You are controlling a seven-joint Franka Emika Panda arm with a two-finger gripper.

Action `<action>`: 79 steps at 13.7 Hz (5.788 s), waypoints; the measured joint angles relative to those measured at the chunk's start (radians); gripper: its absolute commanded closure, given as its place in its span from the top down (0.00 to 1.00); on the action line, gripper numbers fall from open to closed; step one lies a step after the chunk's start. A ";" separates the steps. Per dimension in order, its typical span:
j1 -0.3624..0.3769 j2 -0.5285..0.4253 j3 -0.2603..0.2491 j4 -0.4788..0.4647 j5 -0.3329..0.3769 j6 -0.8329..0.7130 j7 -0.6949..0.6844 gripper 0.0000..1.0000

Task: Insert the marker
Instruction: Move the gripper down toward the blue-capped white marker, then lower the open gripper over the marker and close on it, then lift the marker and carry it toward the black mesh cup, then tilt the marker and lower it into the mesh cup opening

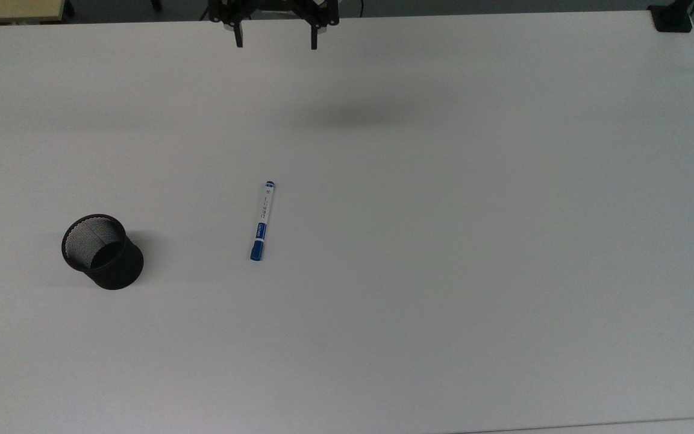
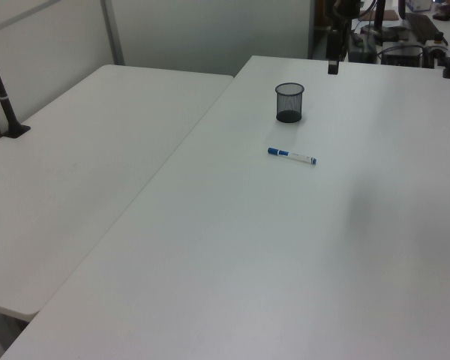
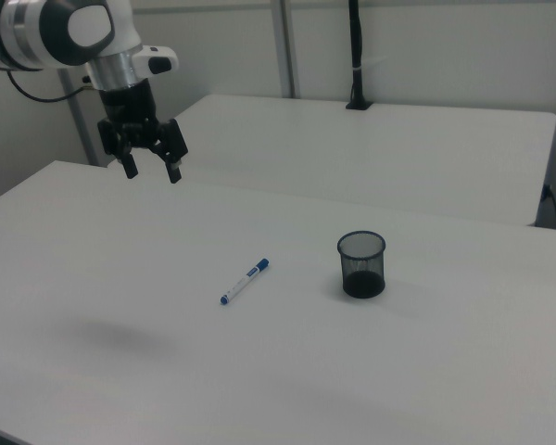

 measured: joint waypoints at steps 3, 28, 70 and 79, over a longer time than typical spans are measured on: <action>0.010 0.001 0.001 -0.001 0.000 0.000 0.000 1.00; -0.095 0.362 -0.011 0.002 0.002 0.525 0.085 0.99; -0.369 0.536 -0.017 0.159 -0.034 1.137 0.118 0.06; -0.374 0.557 -0.017 0.159 -0.037 1.139 0.118 0.65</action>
